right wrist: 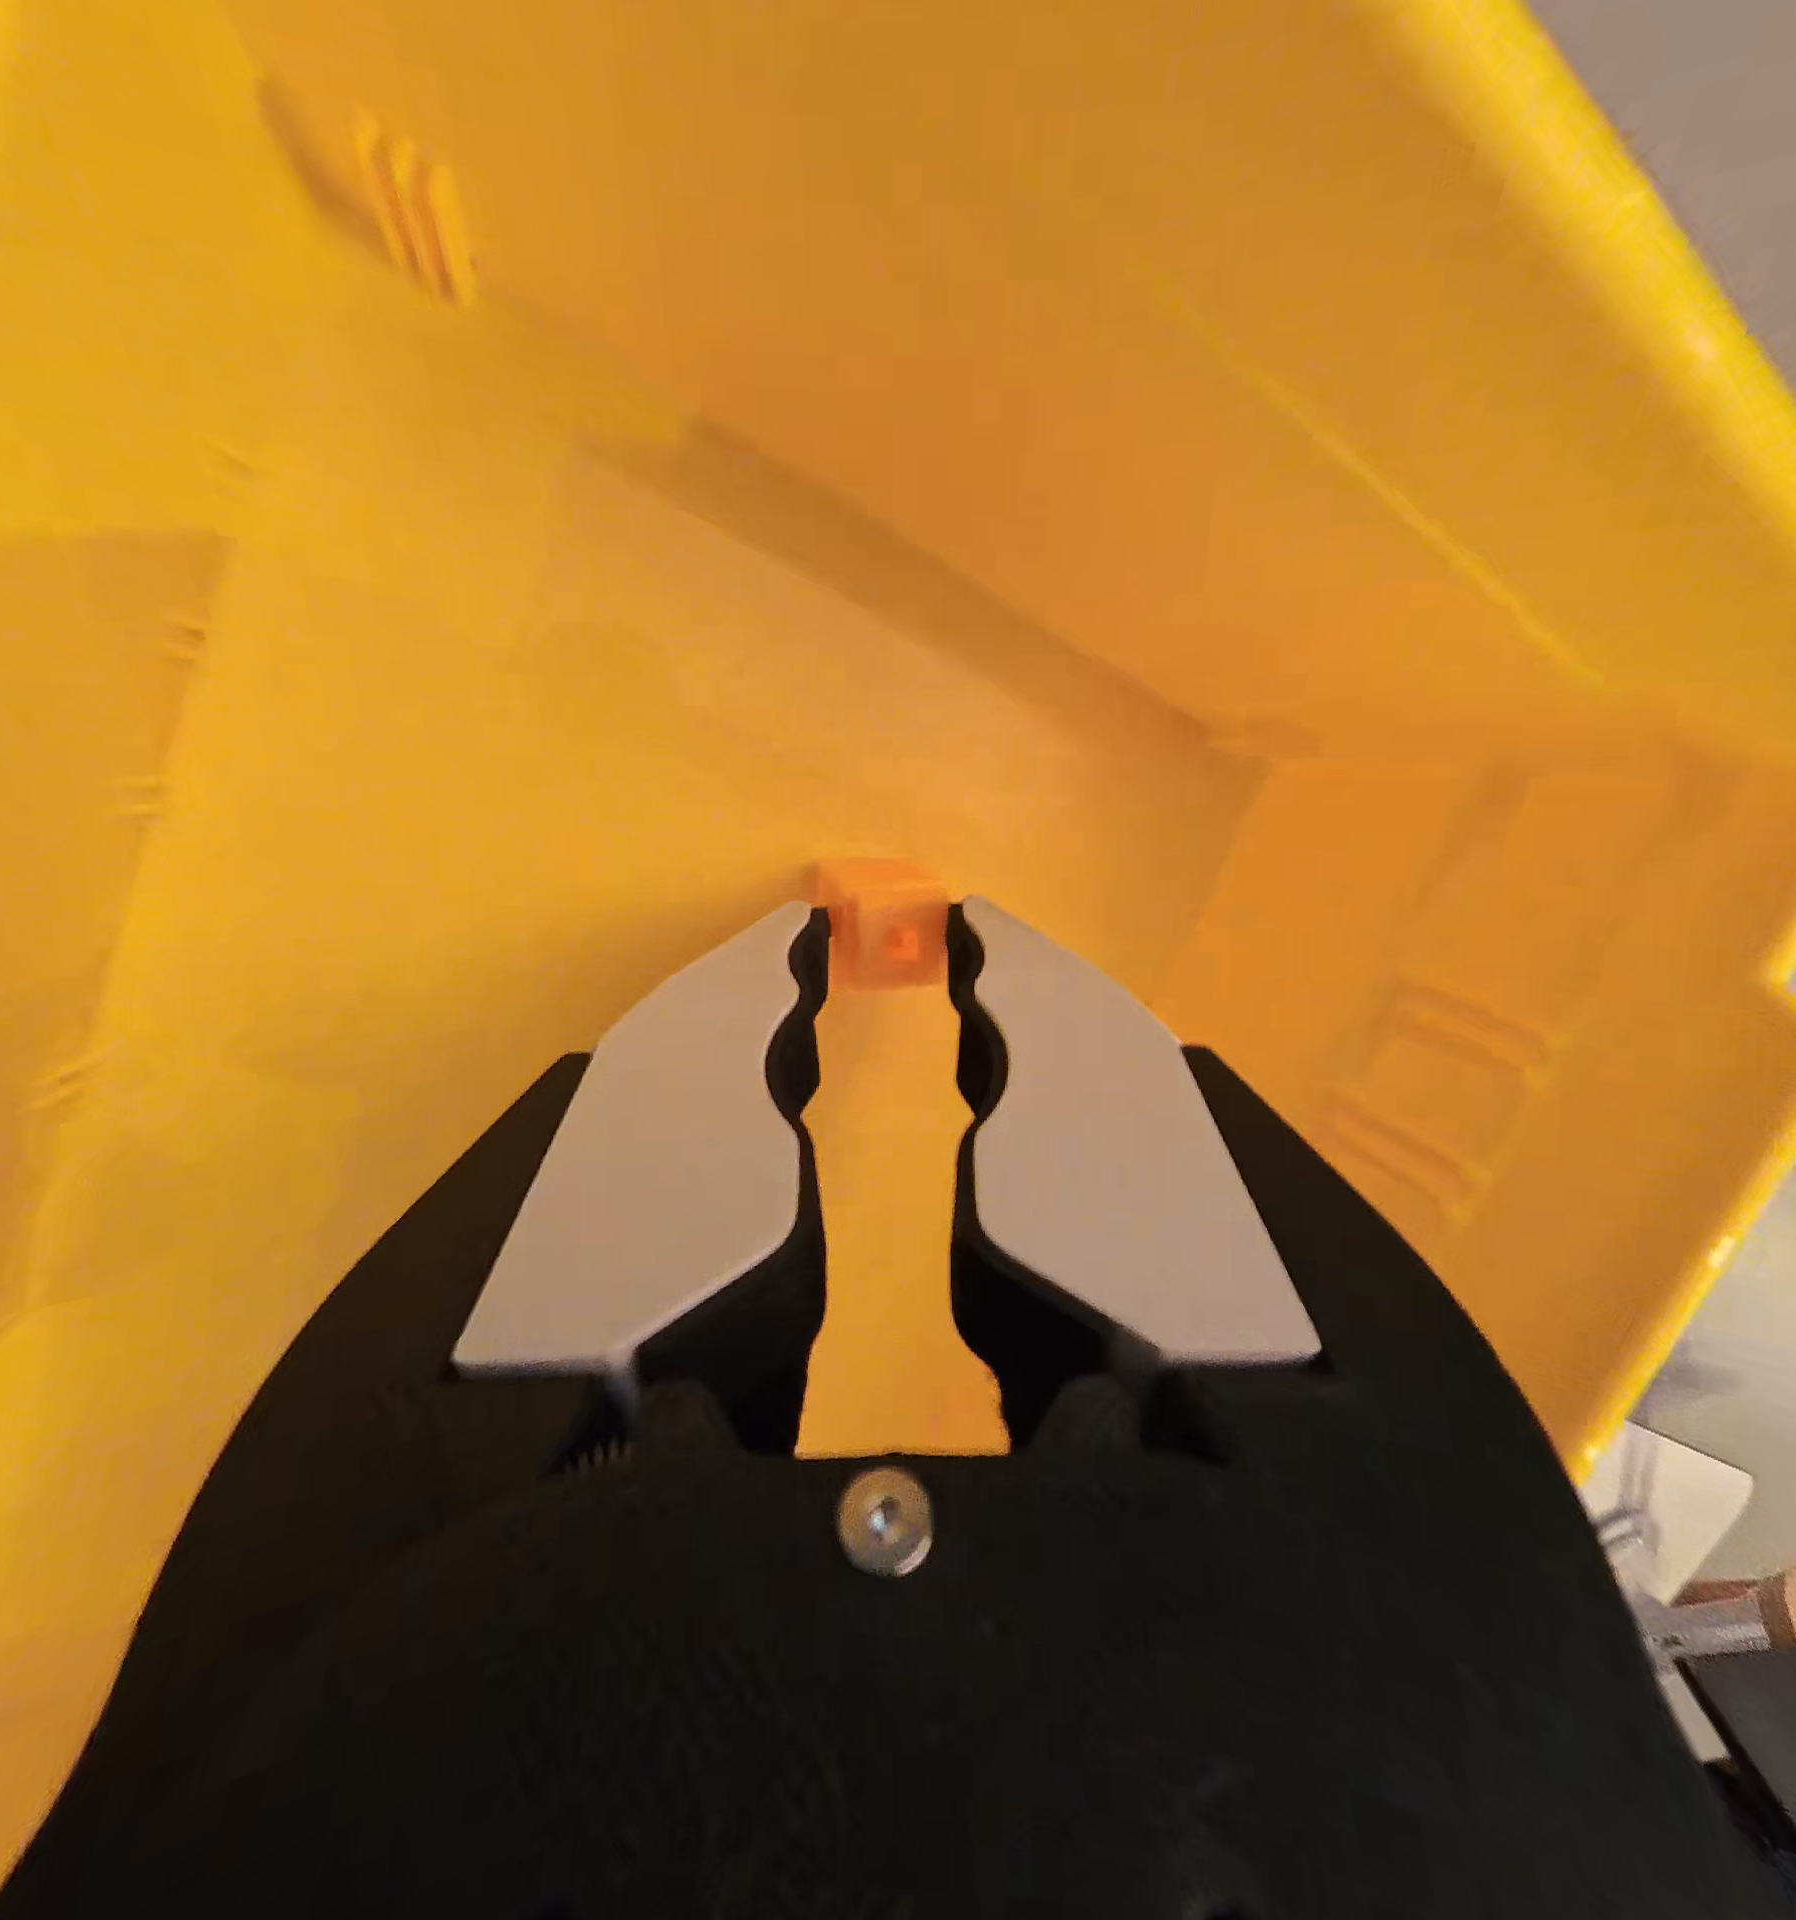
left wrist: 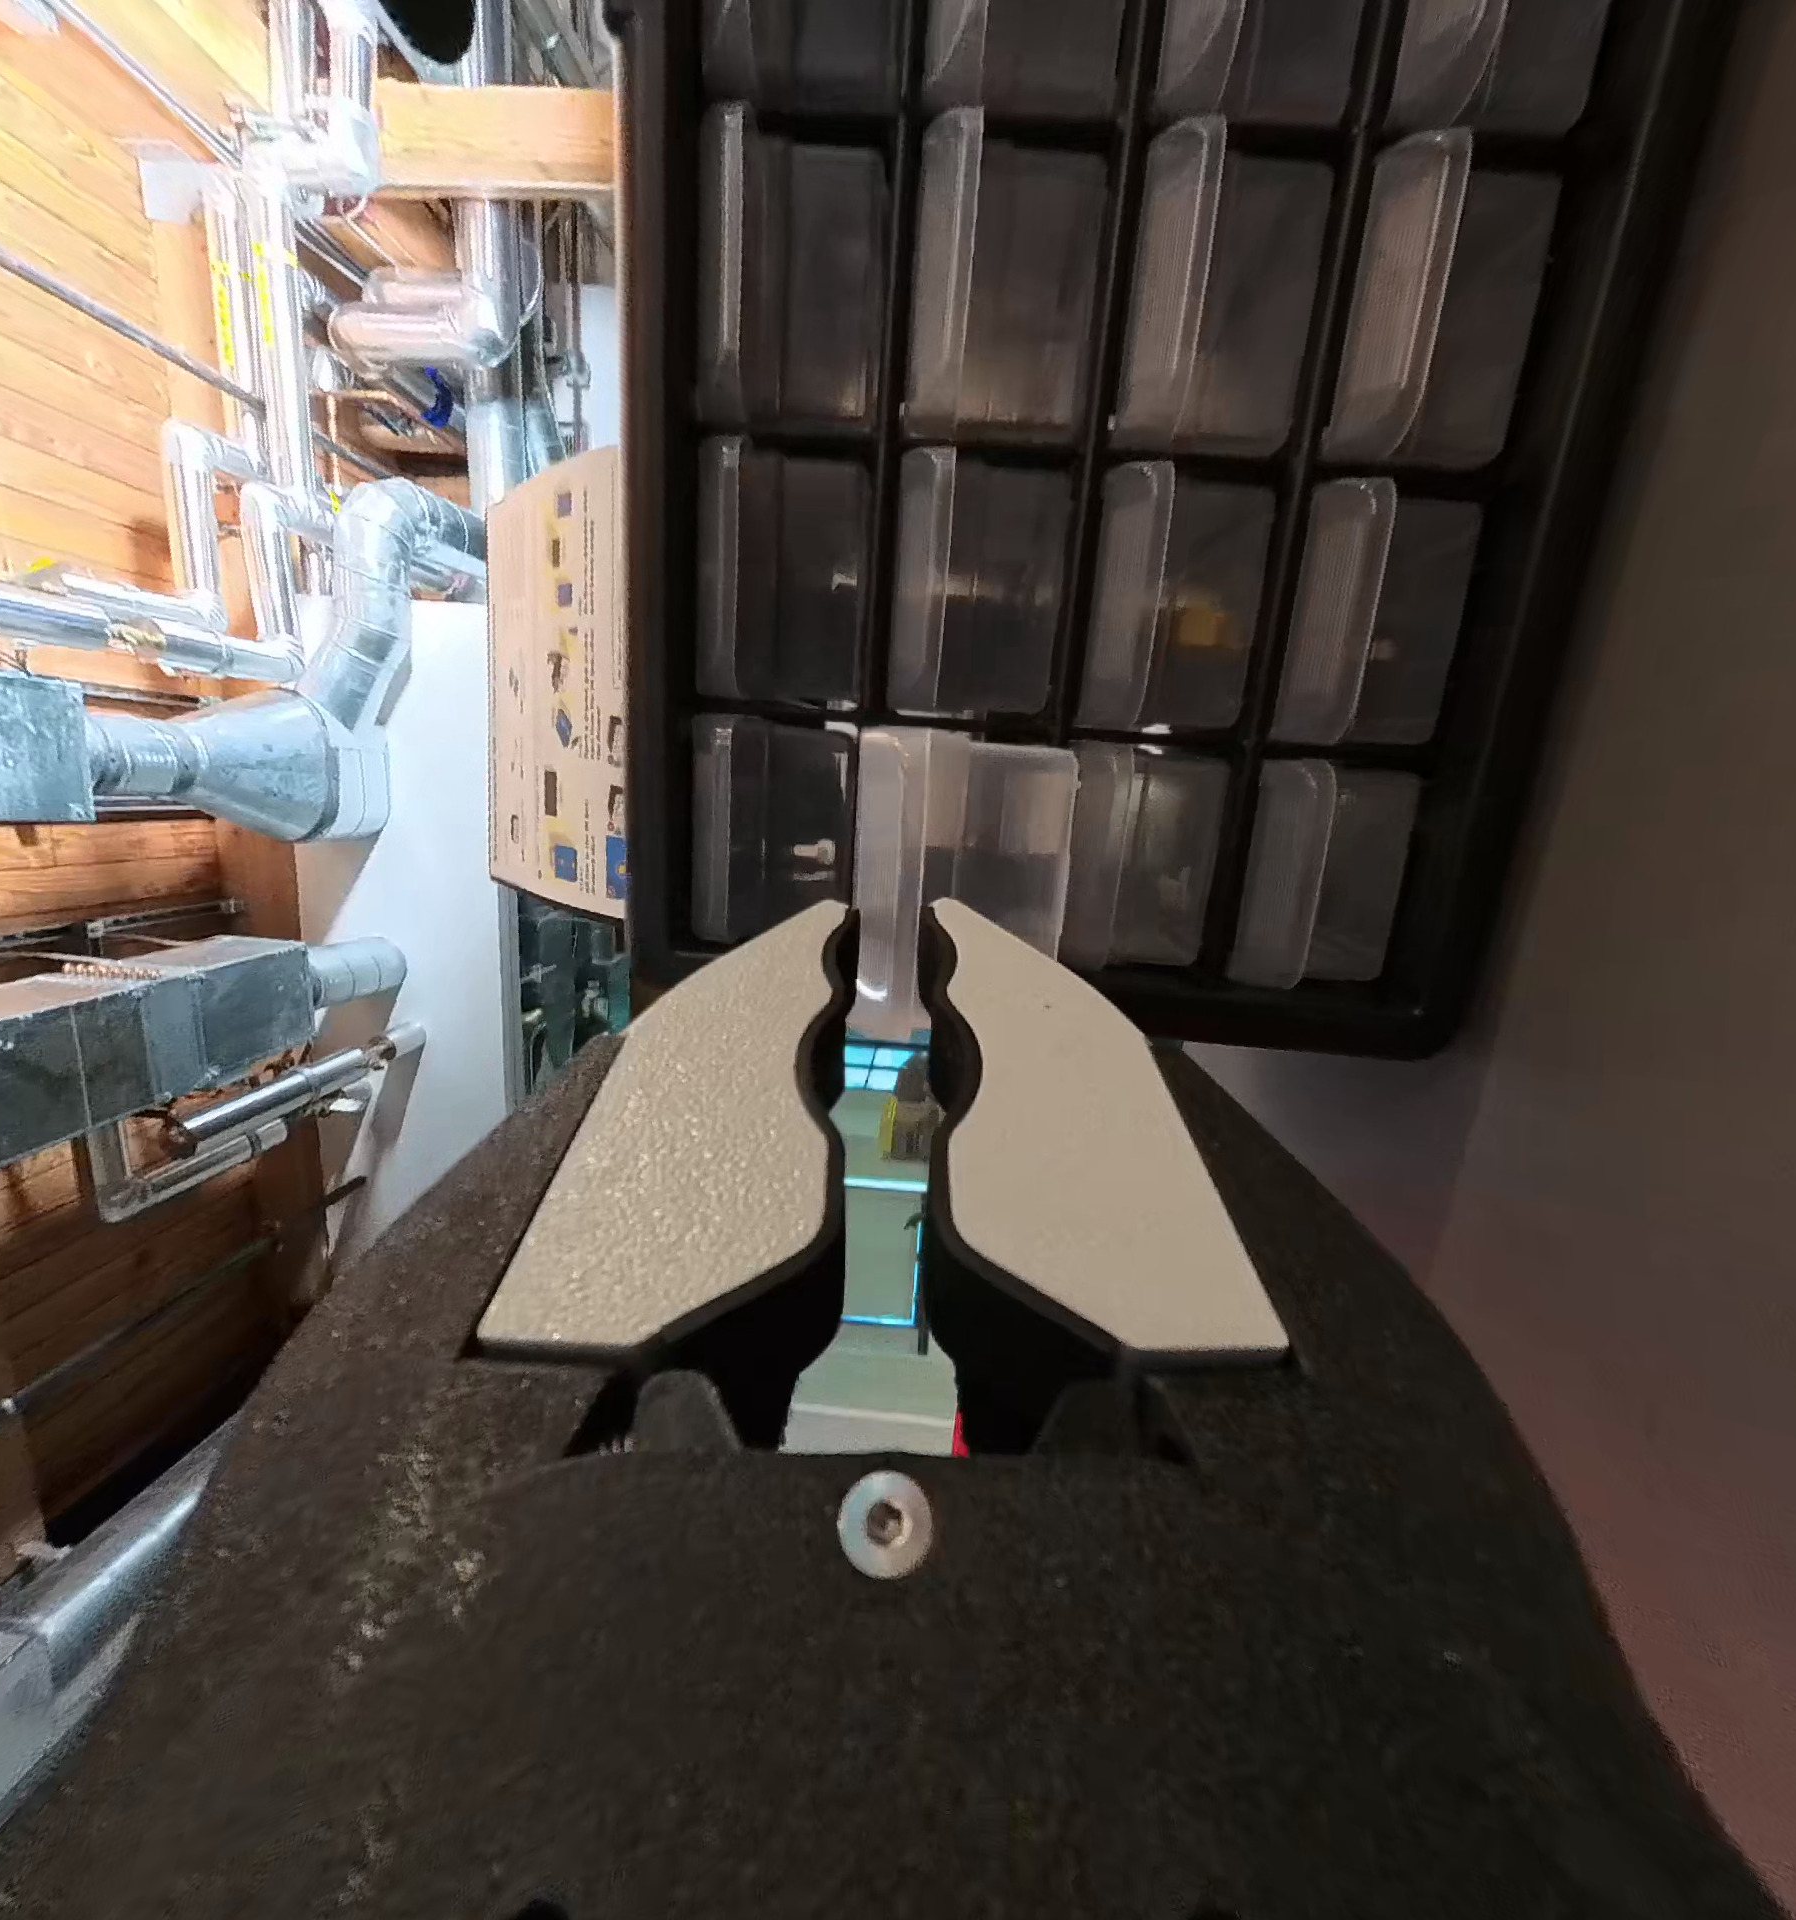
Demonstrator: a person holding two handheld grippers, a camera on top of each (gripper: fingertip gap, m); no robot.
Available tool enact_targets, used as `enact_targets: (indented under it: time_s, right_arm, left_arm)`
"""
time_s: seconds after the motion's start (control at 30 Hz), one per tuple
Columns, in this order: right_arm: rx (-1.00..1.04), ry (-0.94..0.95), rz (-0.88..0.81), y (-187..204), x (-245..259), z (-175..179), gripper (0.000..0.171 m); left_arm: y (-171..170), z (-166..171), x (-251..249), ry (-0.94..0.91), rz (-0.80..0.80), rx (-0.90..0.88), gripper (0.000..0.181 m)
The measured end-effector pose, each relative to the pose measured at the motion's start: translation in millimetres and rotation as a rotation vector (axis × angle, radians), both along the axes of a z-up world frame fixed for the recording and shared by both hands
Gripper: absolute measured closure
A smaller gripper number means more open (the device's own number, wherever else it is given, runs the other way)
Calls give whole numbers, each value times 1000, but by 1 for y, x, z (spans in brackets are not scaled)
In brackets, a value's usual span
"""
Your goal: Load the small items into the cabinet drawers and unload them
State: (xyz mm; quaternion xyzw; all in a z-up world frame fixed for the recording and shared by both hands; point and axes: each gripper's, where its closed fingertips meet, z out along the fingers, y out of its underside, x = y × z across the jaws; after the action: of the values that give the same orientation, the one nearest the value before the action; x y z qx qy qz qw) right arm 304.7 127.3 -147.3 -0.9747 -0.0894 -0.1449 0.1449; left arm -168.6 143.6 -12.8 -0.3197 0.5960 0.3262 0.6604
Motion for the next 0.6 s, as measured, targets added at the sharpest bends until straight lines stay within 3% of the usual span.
enact_targets:
  time_s: [0.2,0.4,0.6]
  right_arm:
    - [42,4,6,2,4,2,137]
    - [229,65,23,4,-6,45,132]
    - [300,4,103,9,-25,80,132]
  left_arm:
    - [11,0,7,-1,53,12,171]
    - [34,2,12,-30,109,4,172]
    - [49,2,15,-33,165,14,172]
